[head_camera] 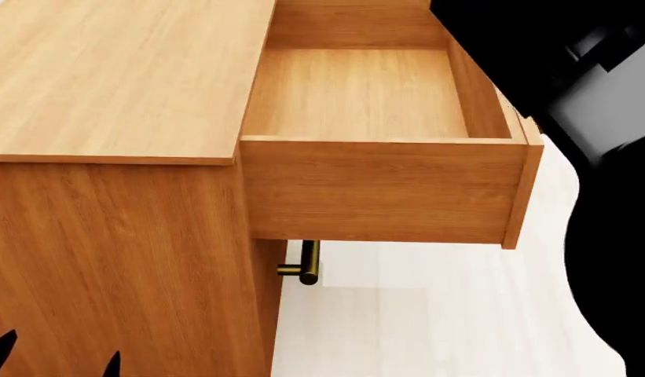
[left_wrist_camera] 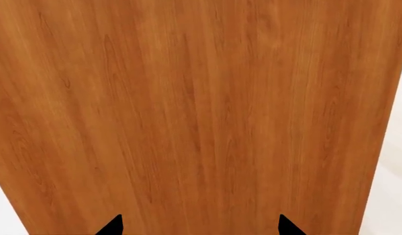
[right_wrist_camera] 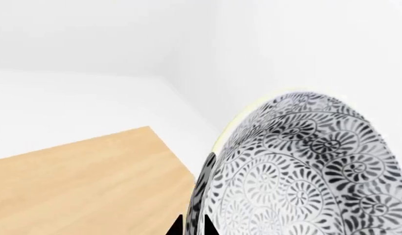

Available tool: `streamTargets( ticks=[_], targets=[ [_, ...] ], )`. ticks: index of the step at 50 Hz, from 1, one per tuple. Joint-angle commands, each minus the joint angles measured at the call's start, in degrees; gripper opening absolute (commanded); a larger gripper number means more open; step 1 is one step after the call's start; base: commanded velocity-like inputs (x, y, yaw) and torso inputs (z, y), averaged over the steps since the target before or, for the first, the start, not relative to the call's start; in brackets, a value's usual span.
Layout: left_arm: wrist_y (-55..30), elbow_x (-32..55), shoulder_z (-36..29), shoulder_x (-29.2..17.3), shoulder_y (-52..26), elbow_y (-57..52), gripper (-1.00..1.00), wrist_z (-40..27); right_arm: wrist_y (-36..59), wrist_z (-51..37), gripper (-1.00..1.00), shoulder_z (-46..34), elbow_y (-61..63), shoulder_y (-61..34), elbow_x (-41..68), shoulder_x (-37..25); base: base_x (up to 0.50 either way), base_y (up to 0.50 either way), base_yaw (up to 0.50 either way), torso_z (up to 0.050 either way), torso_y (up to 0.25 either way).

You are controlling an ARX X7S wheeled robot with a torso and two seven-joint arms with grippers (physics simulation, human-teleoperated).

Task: Put the bowl on top of the cabinet.

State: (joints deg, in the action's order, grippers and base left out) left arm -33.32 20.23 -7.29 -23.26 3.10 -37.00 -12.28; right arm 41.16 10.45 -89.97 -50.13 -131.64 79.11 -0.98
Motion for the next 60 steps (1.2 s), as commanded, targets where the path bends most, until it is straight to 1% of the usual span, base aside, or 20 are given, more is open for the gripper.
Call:
streamTargets(
  ticks=[1, 2, 3, 7, 18, 27, 32, 37, 42, 60],
  targets=[
    [0.21, 1.09, 1.97, 1.27, -0.15, 0.13, 1.00, 1.30, 2.42, 0.51, -1.00, 0.19, 3.32, 1.42, -3.41, 0.98, 0.00, 0.00, 0.00, 0.000, 0.000],
    [0.22, 1.13, 1.97, 1.27, -0.17, 0.14, 1.00, 1.28, 1.23, 1.47, -1.00, 0.10, 4.87, 2.06, -8.16, 0.98, 0.00, 0.00, 0.00, 0.000, 0.000],
    [0.30, 1.17, 1.97, 1.28, -0.18, 0.23, 1.00, 1.32, 3.46, 1.46, -1.00, 1.05, 4.72, 2.31, -6.72, 0.98, 0.00, 0.00, 0.00, 0.000, 0.000],
    [0.63, 1.13, 1.94, 1.31, -0.30, 0.68, 1.00, 1.32, 4.55, 0.20, -1.00, 1.10, 7.04, 3.22, -7.32, 0.98, 0.00, 0.00, 0.00, 0.000, 0.000],
    [0.46, 1.80, 2.57, 1.14, -0.52, 0.99, 1.00, 1.12, 4.38, -2.00, -1.00, 0.92, 17.32, 4.55, -6.59, 0.98, 0.00, 0.00, 0.00, 0.000, 0.001],
    [0.81, 2.16, 2.86, 0.82, -0.26, 0.72, 1.00, 1.19, 4.13, -3.38, -1.00, 0.84, 21.65, 9.95, -8.01, 0.98, 0.00, 0.00, 0.00, 0.000, 0.000],
    [1.96, 1.21, 2.17, 0.72, 0.03, 2.63, 1.00, 1.51, 4.24, -3.83, -1.00, 0.94, 22.83, 12.23, -8.77, 0.98, 0.00, 0.00, 0.00, 0.000, 0.000],
    [1.07, 2.10, 2.47, 0.82, -0.41, 2.14, 1.00, 1.29, 4.46, -4.38, -1.00, 0.92, 24.16, 14.46, -9.35, 0.98, 0.00, 0.00, 0.00, 0.000, 0.002],
    [1.43, 1.10, 0.79, 0.77, -0.12, 2.05, 1.00, 1.40, 4.50, -4.64, -1.00, 0.93, 24.80, 14.20, -8.59, 0.98, 0.00, 0.00, 0.00, 0.003, 0.000],
    [0.67, 0.68, -0.94, 0.42, 0.14, -0.40, 1.00, 0.70, 5.56, -5.08, -1.00, 0.94, 25.74, 14.46, -9.20, 0.98, 0.00, 0.00, 0.00, 0.000, 0.000]
  ],
)
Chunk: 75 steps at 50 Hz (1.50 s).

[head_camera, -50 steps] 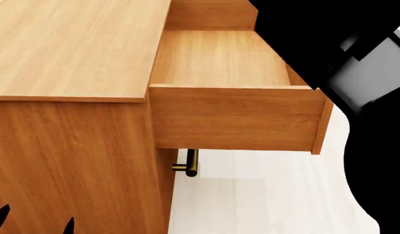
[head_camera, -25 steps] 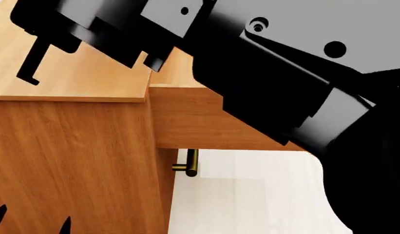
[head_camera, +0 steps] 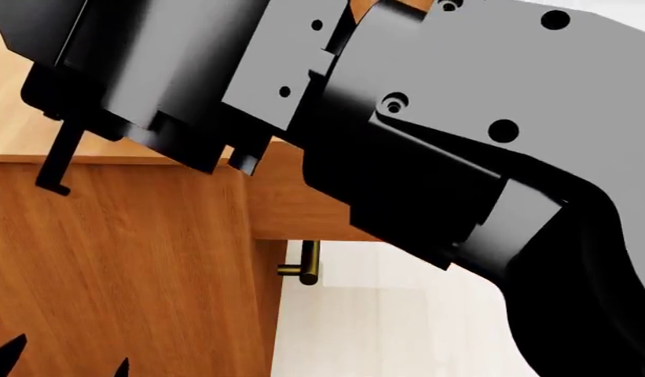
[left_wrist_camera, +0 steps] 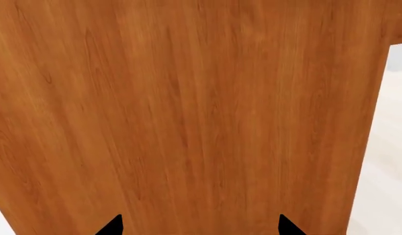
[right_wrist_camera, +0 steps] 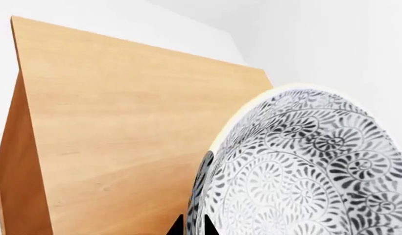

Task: Put the bowl on top of the cabinet.

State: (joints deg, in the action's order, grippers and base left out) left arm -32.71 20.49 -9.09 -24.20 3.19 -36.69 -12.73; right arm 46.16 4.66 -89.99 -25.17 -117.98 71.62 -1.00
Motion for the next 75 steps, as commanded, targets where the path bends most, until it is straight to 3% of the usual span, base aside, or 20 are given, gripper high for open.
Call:
streamTargets(
  ticks=[1, 25, 26, 60, 70, 75],
  targets=[
    [0.16, 0.29, 0.76, 1.37, 0.10, -0.69, 1.00, 1.10, 0.59, 0.76, -1.00, 0.95, 1.01, 1.03, -1.88, 0.99, 0.00, 0.00, 0.00, 0.000, 0.000],
    [0.57, 0.24, -0.05, 0.89, 0.45, -1.19, 1.00, 0.92, 2.76, 0.83, -1.00, 1.01, 3.02, 2.25, -5.07, 0.99, 0.00, 0.00, 0.00, 0.000, 0.000],
    [0.46, 0.30, -0.08, 0.87, 0.37, -1.20, 1.00, 0.91, 2.56, 1.55, 1.00, 1.14, 2.52, 1.59, -4.40, 0.99, 0.00, 0.00, 0.00, 0.000, 0.000],
    [1.15, -0.82, -2.19, 0.67, 0.30, -0.47, 1.00, 0.31, 2.42, 2.80, 1.00, 1.02, 3.29, -4.15, -4.21, 0.99, 0.00, 0.00, 0.00, 0.000, 0.000],
    [1.12, -0.41, -1.87, 0.42, 0.58, -1.14, 1.00, 0.05, 2.65, 3.07, 1.00, 0.79, 5.96, -10.68, -3.33, 0.99, 0.00, 0.00, 0.00, 0.000, 0.000],
    [1.30, -0.27, -1.77, 0.37, 0.81, -1.35, 1.00, -0.07, 5.39, 1.37, 1.00, 1.50, 12.99, -13.68, -2.17, -4.02, 0.00, 0.00, 0.00, 0.000, 0.000]
  ],
)
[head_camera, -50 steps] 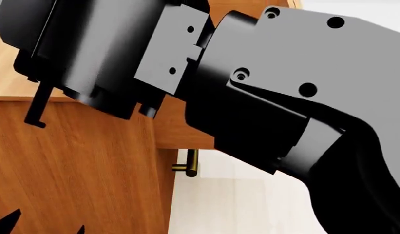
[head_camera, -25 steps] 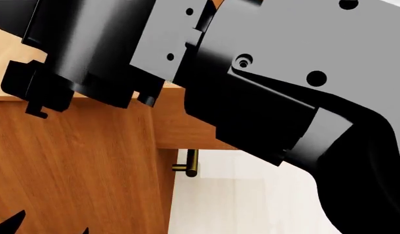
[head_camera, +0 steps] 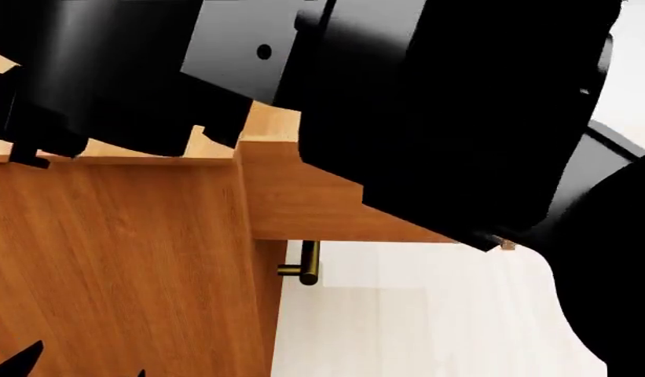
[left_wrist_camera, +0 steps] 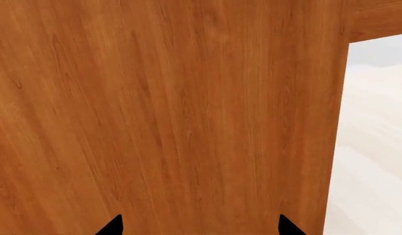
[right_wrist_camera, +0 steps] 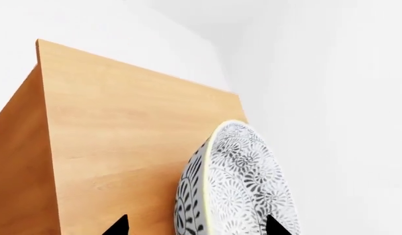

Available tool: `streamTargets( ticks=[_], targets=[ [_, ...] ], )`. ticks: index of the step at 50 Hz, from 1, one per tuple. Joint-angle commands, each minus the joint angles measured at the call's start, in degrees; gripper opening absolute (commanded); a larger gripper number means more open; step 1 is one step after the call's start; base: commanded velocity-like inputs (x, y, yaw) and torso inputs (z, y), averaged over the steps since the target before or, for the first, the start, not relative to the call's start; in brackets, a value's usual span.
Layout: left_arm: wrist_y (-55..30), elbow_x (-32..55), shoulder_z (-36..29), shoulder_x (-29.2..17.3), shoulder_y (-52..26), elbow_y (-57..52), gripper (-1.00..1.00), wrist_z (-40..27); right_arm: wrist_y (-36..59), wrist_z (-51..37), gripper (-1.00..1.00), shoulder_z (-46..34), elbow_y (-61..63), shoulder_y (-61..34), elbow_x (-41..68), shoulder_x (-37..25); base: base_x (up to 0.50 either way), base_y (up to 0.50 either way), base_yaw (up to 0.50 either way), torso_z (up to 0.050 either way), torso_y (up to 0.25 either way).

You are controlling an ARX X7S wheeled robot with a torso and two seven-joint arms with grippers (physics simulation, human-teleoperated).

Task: Put the bowl on top of the cabinet.

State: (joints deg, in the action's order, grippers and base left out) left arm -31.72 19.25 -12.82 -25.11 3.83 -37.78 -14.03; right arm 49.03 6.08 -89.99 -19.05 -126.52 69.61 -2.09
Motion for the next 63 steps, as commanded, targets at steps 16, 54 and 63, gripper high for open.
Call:
streamTargets(
  ticks=[16, 54, 63],
  targets=[
    [0.13, 1.50, 2.20, 1.30, -0.95, 1.06, 1.00, 1.11, 8.50, 0.67, 1.00, 1.53, 16.74, -6.30, -3.70, -16.13, 0.00, 0.00, 0.00, 0.000, 0.000],
    [-0.28, 2.56, 2.65, 1.24, -2.88, 2.81, 1.00, 0.60, 12.08, -13.48, 1.00, 4.16, 5.62, -1.53, -6.32, -39.03, 0.00, 0.00, 0.00, 0.000, 0.000],
    [-0.17, 2.59, 2.51, 1.20, -3.00, 2.88, 1.00, 0.45, 12.62, -14.63, 1.00, 4.52, 7.46, -1.26, -6.69, -40.29, 0.00, 0.00, 0.00, 0.000, 0.000]
  ],
)
